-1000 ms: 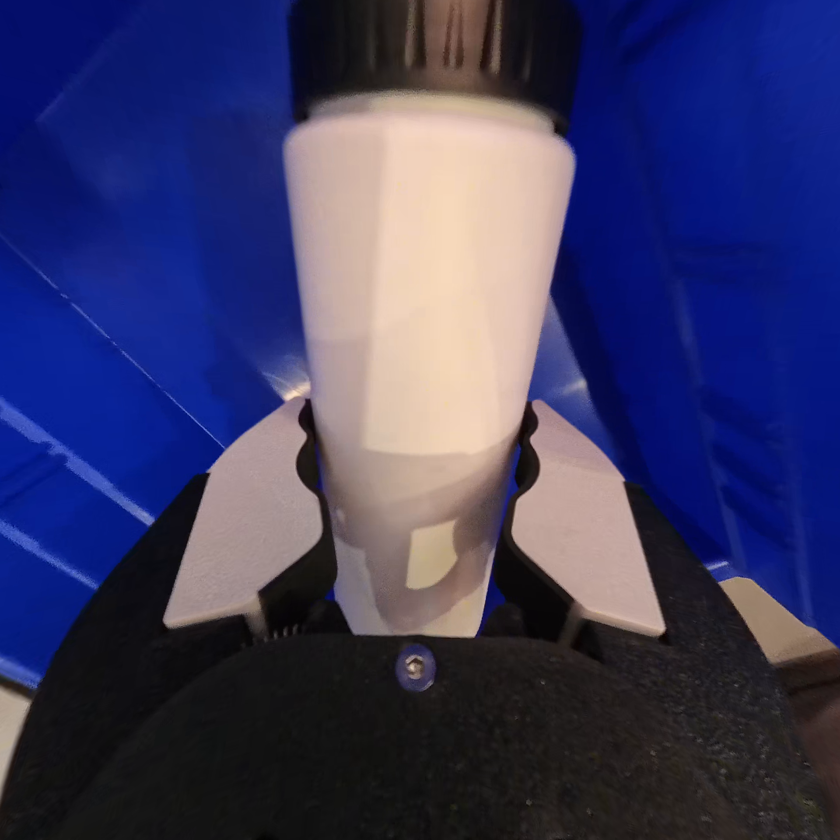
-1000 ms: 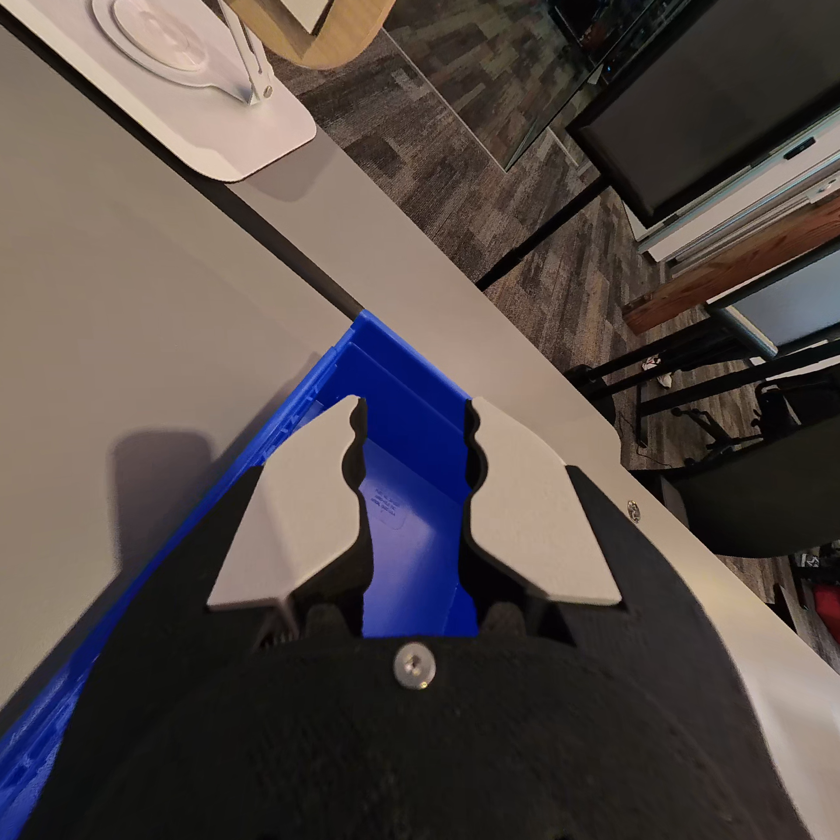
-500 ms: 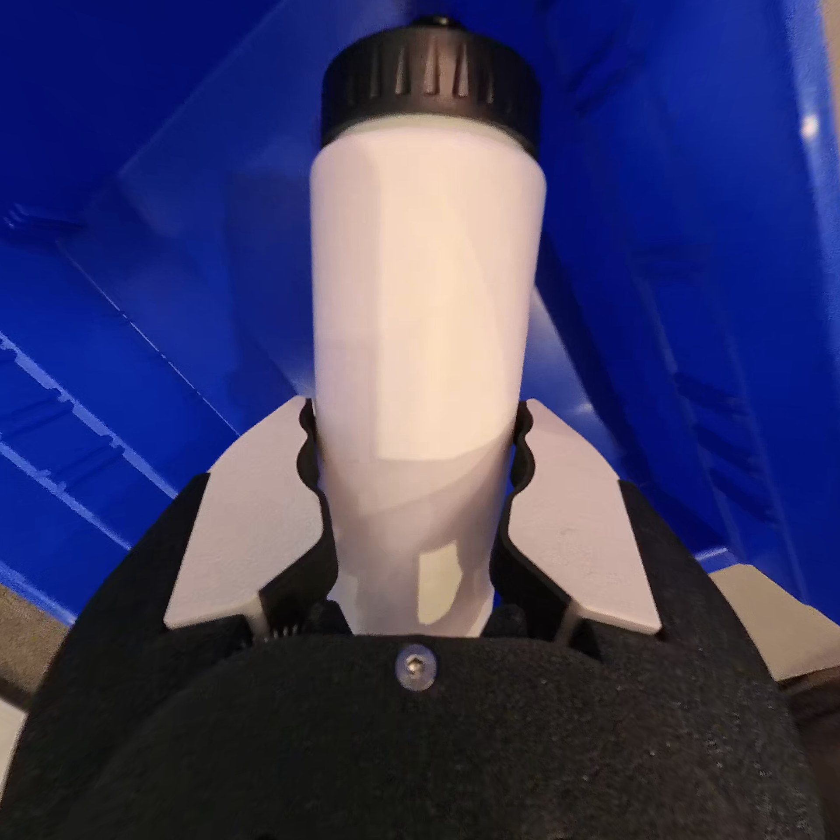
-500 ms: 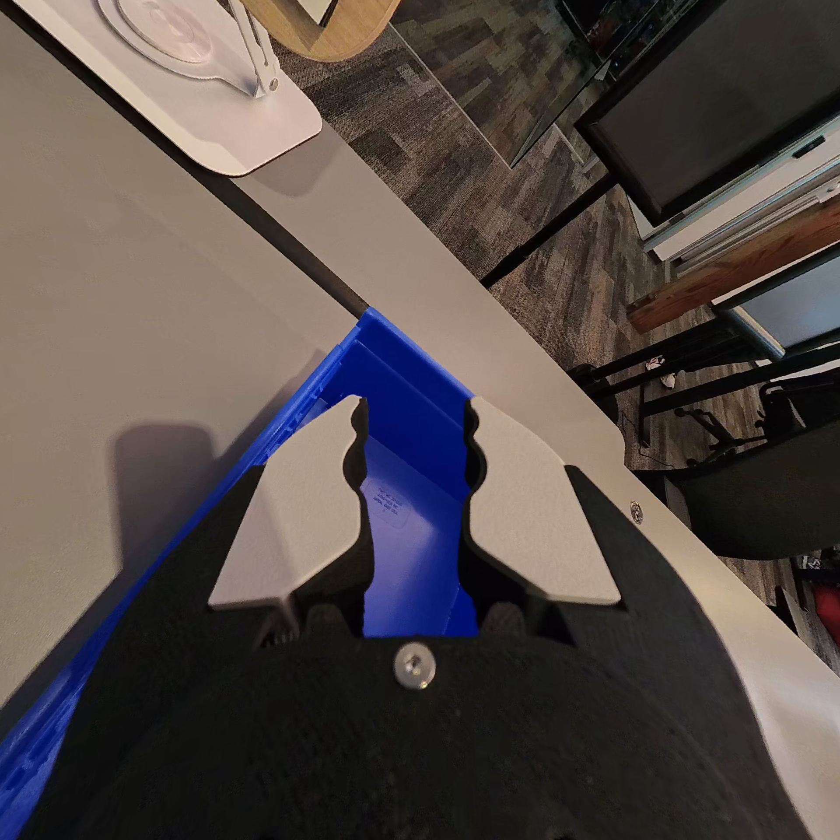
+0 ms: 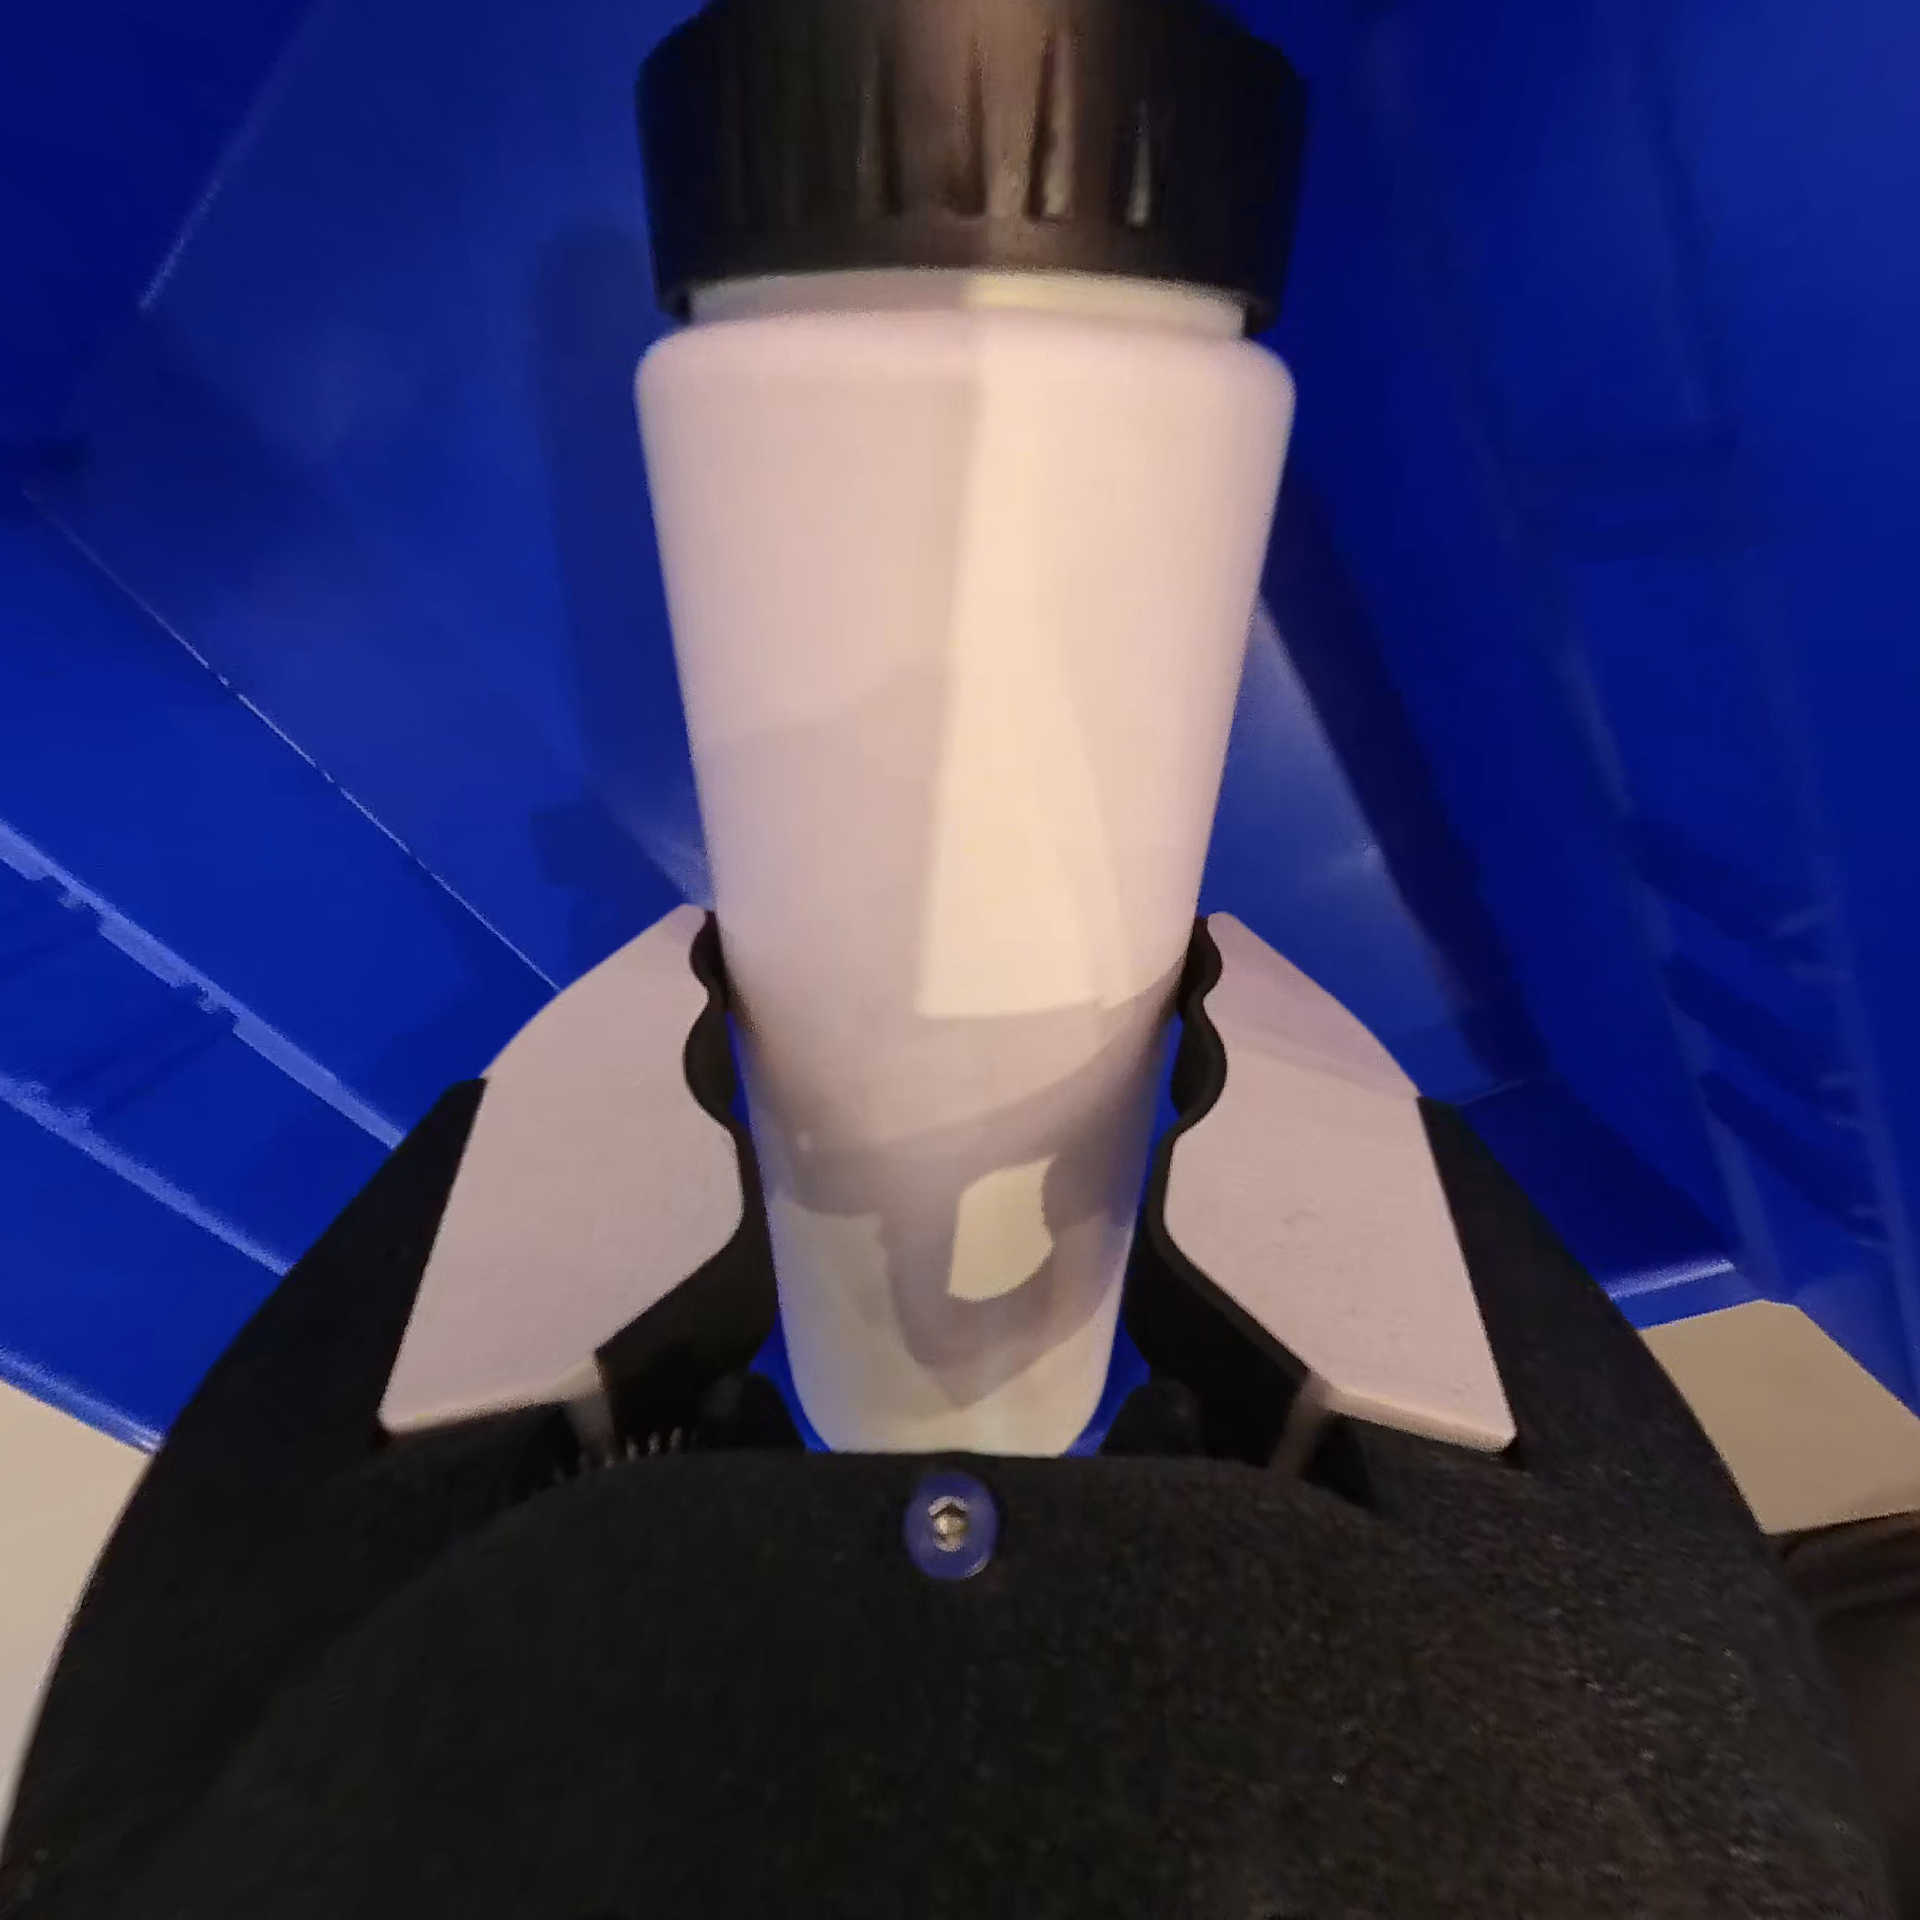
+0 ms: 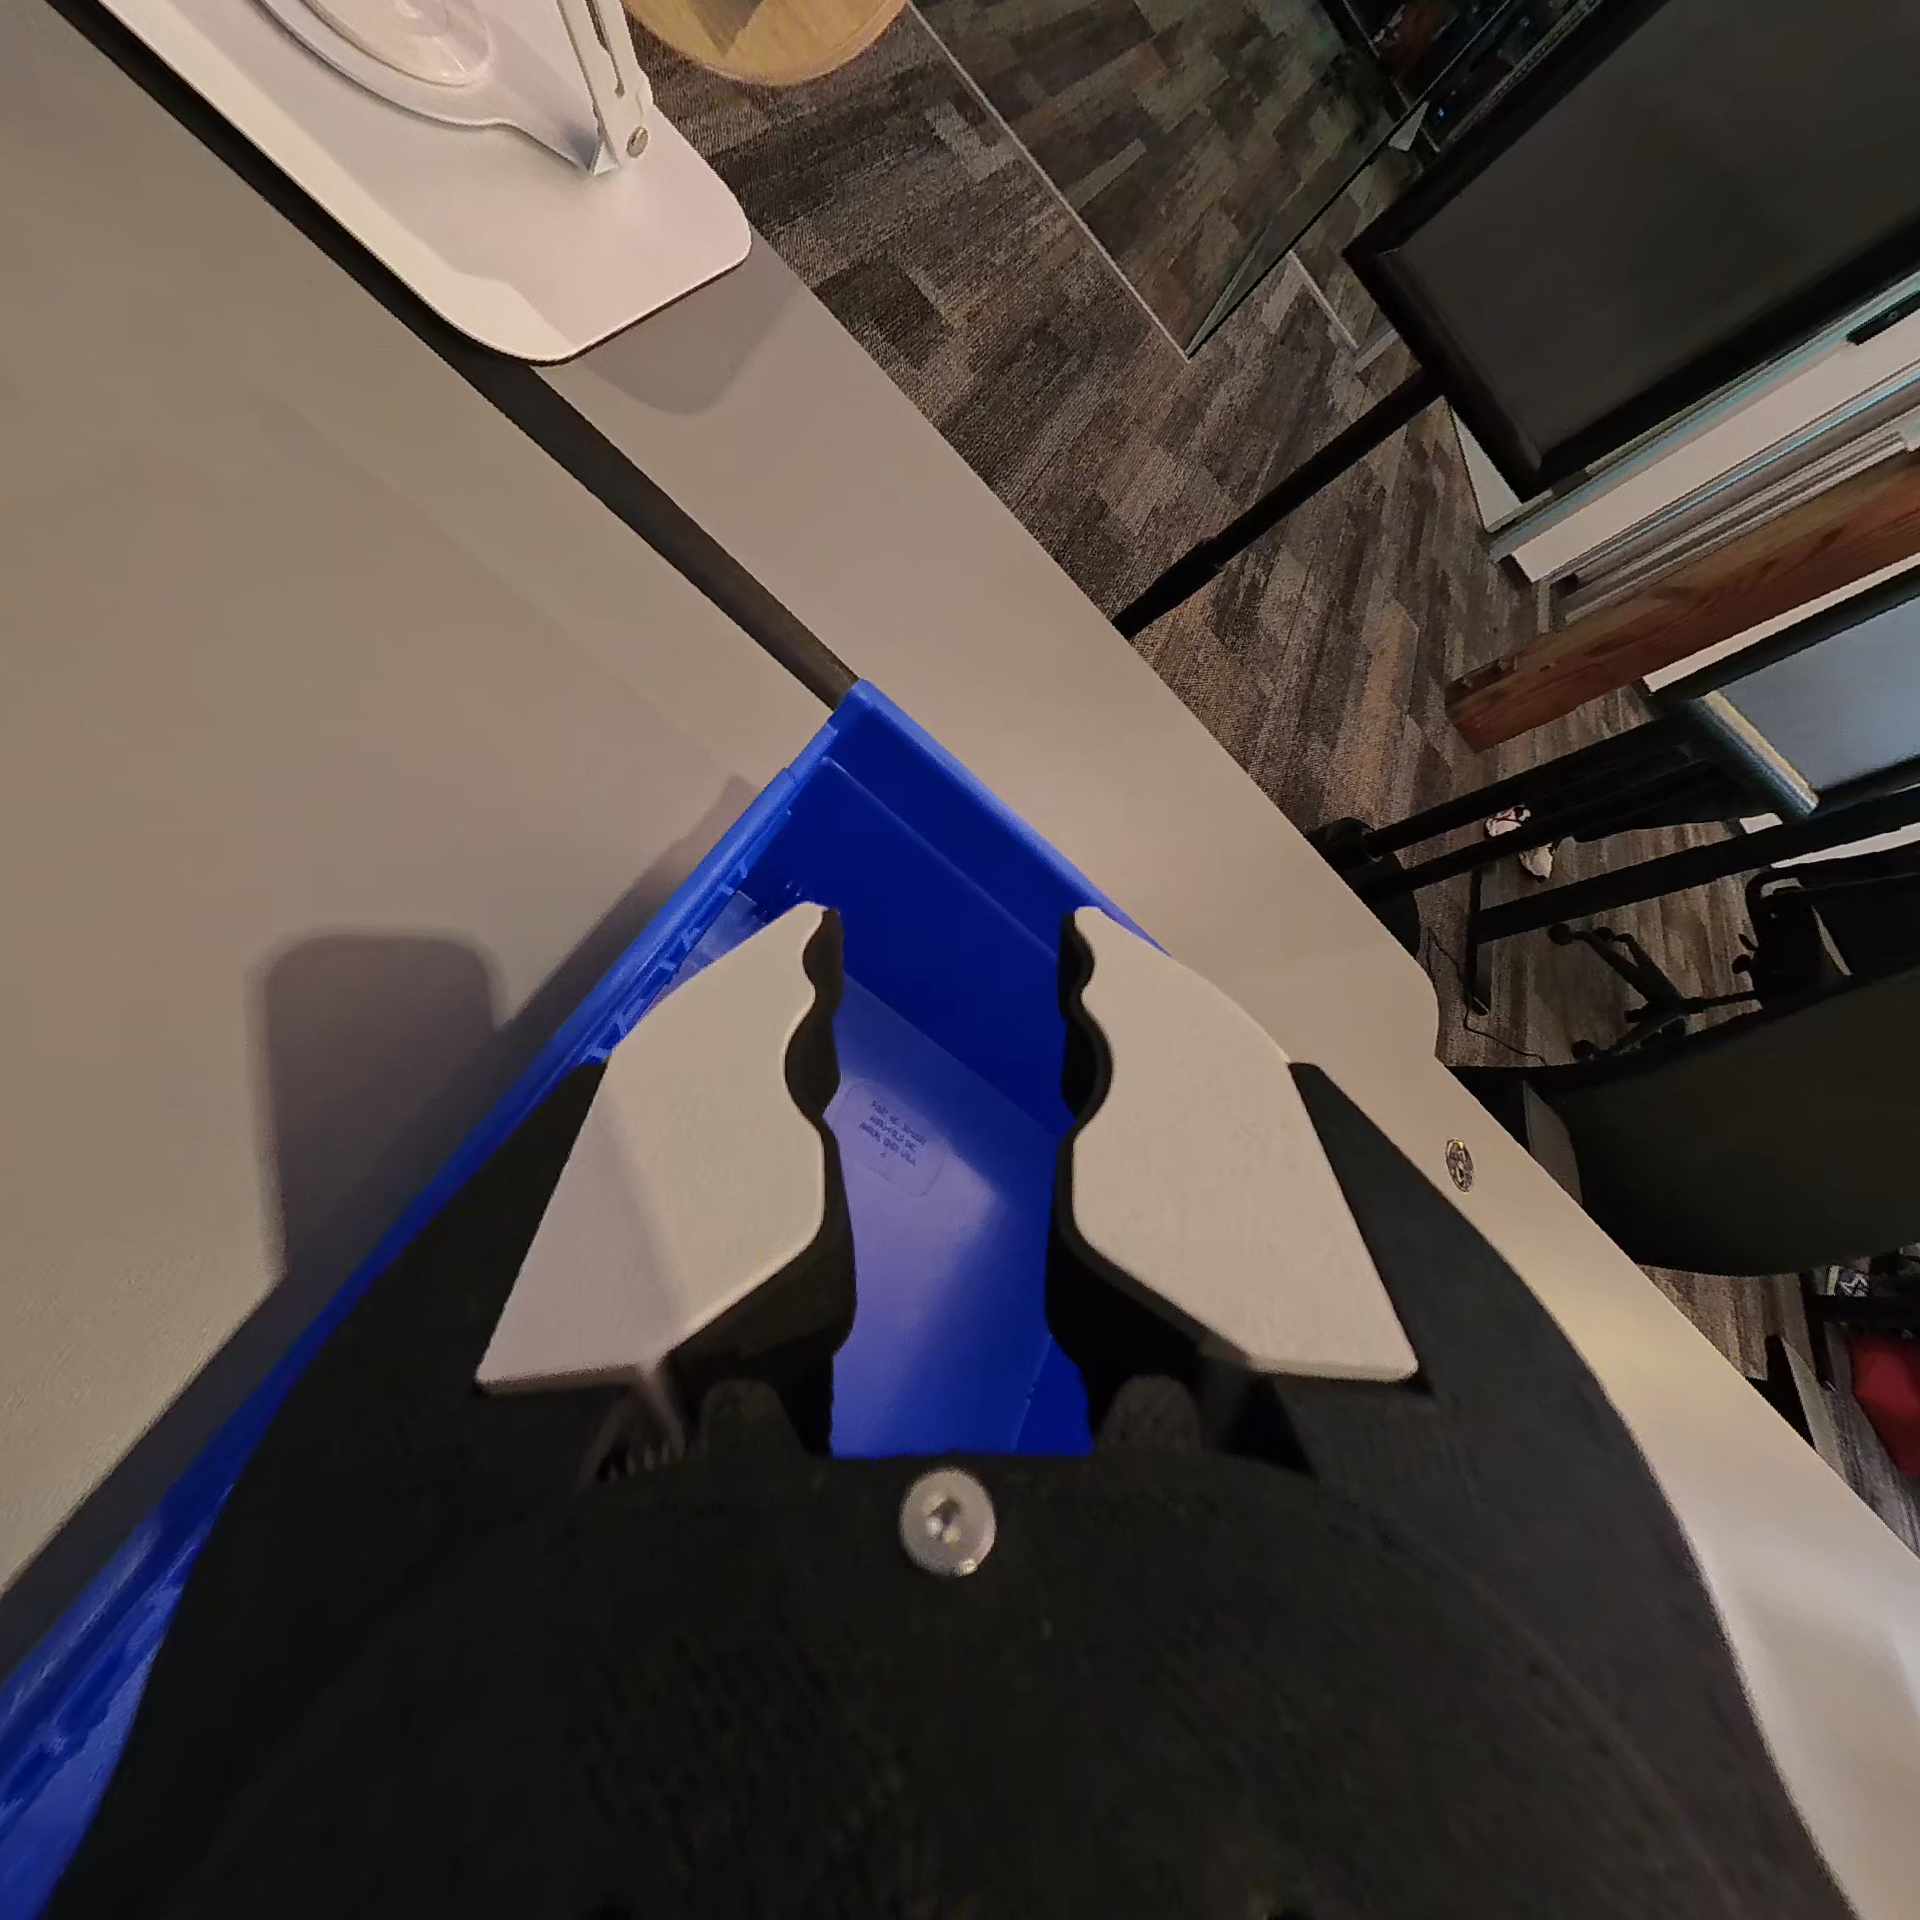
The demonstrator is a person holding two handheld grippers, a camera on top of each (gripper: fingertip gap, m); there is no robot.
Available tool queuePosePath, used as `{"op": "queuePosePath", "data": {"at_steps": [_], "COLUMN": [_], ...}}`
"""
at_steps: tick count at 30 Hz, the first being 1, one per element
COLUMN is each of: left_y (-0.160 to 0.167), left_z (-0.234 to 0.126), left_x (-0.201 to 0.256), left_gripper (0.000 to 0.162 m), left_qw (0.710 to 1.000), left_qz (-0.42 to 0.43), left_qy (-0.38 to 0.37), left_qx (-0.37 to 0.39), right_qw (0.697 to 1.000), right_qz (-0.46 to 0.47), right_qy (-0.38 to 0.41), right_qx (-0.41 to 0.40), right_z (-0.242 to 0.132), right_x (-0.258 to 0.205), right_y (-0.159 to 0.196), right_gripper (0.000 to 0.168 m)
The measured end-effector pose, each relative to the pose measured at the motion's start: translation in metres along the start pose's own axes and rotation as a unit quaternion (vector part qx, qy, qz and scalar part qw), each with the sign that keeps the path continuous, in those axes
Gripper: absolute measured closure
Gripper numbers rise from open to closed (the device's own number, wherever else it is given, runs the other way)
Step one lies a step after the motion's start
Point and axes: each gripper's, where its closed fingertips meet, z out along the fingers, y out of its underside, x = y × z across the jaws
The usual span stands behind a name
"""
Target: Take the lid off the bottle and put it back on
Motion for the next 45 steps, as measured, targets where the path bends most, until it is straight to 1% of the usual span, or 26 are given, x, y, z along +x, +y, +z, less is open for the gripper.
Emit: {"op": "queuePosePath", "data": {"at_steps": [6, 12, 18, 21, 27, 30, 33, 35, 37, 38, 39, 40, 41, 43, 45], "left_y": [-0.010, -0.008, -0.009, -0.006, -0.010, -0.012, -0.018, -0.025, -0.035, -0.041, -0.048, -0.054, -0.060, -0.069, -0.074], "left_z": [0.004, 0.011, 0.011, 0.008, -0.013, -0.031, -0.060, -0.085, -0.114, -0.129, -0.144, -0.158, -0.170, -0.190, -0.206], "left_x": [-0.004, -0.009, -0.009, -0.017, -0.022, -0.028, -0.028, -0.023, -0.010, 0.001, 0.015, 0.031, 0.050, 0.090, 0.127], "left_gripper": [0.077, 0.073, 0.074, 0.074, 0.074, 0.074, 0.074, 0.075, 0.075, 0.075, 0.075, 0.075, 0.075, 0.075, 0.075], "left_qw": [1.000, 1.000, 1.000, 1.000, 0.998, 0.994, 0.986, 0.974, 0.955, 0.944, 0.930, 0.915, 0.900, 0.867, 0.834], "left_qz": [-0.014, -0.014, -0.007, -0.006, -0.018, -0.024, -0.032, -0.034, -0.024, -0.011, 0.009, 0.032, 0.056, 0.099, 0.142], "left_qy": [0.009, -0.003, 0.000, -0.022, -0.020, -0.030, -0.020, -0.005, 0.021, 0.039, 0.059, 0.082, 0.109, 0.170, 0.218], "left_qx": [0.024, 0.010, 0.016, 0.014, 0.062, 0.098, 0.164, 0.223, 0.294, 0.328, 0.363, 0.394, 0.419, 0.458, 0.486], "right_qw": [1.000, 1.000, 1.000, 1.000, 1.000, 1.000, 0.999, 0.994, 0.982, 0.972, 0.959, 0.941, 0.917, 0.856, 0.795], "right_qz": [-0.001, -0.004, -0.011, -0.012, -0.011, -0.011, 0.003, 0.025, 0.057, 0.075, 0.095, 0.115, 0.136, 0.175, 0.205], "right_qy": [-0.003, -0.007, -0.011, -0.011, -0.010, 0.000, 0.018, 0.027, 0.016, -0.007, -0.045, -0.098, -0.161, -0.289, -0.391], "right_qx": [-0.005, -0.011, -0.019, -0.020, -0.016, -0.006, 0.043, 0.106, 0.181, 0.222, 0.264, 0.303, 0.338, 0.392, 0.416], "right_z": [0.002, 0.004, 0.006, 0.007, 0.006, 0.004, -0.007, -0.022, -0.043, -0.054, -0.065, -0.078, -0.091, -0.120, -0.143], "right_x": [-0.001, -0.003, -0.006, -0.006, -0.005, -0.003, 0.002, 0.005, 0.003, -0.004, -0.014, -0.028, -0.045, -0.079, -0.109], "right_y": [0.002, 0.004, 0.007, 0.007, 0.007, 0.003, -0.016, -0.039, -0.065, -0.079, -0.094, -0.109, -0.124, -0.149, -0.167], "right_gripper": [0.127, 0.127, 0.127, 0.127, 0.129, 0.129, 0.130, 0.130, 0.130, 0.130, 0.129, 0.124, 0.118, 0.108, 0.098]}}
